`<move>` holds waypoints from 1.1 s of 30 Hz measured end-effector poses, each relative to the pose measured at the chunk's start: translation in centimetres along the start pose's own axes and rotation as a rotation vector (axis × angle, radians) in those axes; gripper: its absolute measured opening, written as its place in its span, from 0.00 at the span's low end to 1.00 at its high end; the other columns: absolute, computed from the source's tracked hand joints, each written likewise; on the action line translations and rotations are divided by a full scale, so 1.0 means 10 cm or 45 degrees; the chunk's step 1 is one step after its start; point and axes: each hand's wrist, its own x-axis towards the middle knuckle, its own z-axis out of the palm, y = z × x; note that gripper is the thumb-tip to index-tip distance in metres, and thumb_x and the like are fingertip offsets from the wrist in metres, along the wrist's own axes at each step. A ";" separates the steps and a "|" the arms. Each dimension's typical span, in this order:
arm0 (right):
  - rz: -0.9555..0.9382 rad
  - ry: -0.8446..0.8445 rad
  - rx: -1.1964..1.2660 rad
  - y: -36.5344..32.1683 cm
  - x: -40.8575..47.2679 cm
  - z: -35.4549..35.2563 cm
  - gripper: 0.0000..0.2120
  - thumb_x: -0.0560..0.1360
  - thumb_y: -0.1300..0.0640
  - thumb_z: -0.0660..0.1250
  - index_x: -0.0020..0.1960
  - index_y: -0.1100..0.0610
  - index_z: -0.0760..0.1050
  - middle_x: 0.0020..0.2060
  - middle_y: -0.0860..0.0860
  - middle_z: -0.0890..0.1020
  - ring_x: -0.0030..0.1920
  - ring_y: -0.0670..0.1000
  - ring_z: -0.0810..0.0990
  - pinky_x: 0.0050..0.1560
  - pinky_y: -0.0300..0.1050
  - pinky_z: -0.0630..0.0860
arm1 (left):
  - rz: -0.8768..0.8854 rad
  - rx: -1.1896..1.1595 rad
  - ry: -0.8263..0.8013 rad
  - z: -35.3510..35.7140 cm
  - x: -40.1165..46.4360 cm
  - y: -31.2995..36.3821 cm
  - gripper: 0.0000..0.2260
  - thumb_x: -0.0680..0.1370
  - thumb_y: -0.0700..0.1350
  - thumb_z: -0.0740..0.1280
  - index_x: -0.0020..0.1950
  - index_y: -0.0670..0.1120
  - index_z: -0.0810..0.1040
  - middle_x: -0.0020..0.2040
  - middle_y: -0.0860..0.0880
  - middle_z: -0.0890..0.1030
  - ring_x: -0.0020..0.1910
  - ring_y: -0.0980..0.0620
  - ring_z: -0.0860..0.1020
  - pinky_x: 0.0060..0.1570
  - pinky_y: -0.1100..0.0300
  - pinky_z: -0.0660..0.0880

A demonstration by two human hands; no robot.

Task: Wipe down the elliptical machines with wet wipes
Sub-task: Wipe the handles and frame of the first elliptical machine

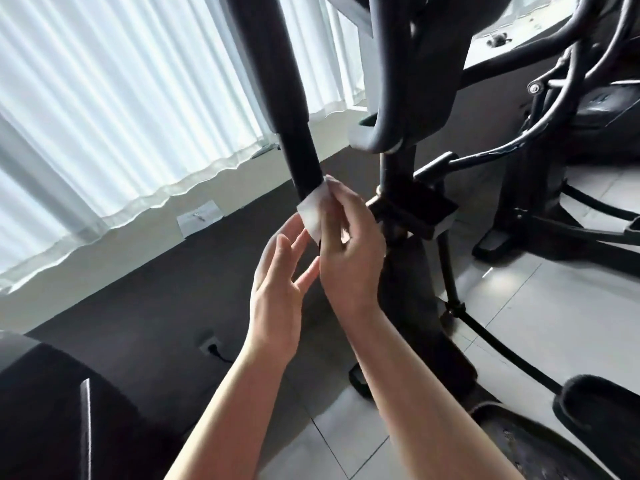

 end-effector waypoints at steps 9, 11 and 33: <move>0.611 -0.078 -0.124 1.22 -0.86 -0.33 0.09 0.80 0.59 0.64 0.57 0.58 0.81 0.51 0.49 0.85 0.49 0.49 0.83 0.54 0.52 0.78 | 0.000 0.074 0.004 0.01 0.05 -0.10 0.18 0.80 0.50 0.56 0.68 0.50 0.73 0.68 0.54 0.77 0.70 0.56 0.72 0.70 0.40 0.67; 0.773 -0.121 -0.060 1.27 -0.82 -0.34 0.10 0.80 0.60 0.64 0.59 0.56 0.81 0.51 0.52 0.85 0.48 0.49 0.81 0.56 0.58 0.78 | -0.012 0.101 -0.008 0.01 0.06 -0.14 0.19 0.80 0.49 0.57 0.70 0.51 0.71 0.69 0.53 0.76 0.70 0.55 0.72 0.68 0.41 0.68; 0.699 -0.938 -0.446 2.40 0.22 -0.08 0.13 0.81 0.57 0.64 0.64 0.56 0.79 0.62 0.55 0.81 0.63 0.56 0.77 0.59 0.37 0.66 | 0.075 0.589 0.304 -0.08 0.07 -0.82 0.20 0.72 0.47 0.71 0.64 0.56 0.78 0.53 0.50 0.84 0.52 0.50 0.83 0.48 0.53 0.82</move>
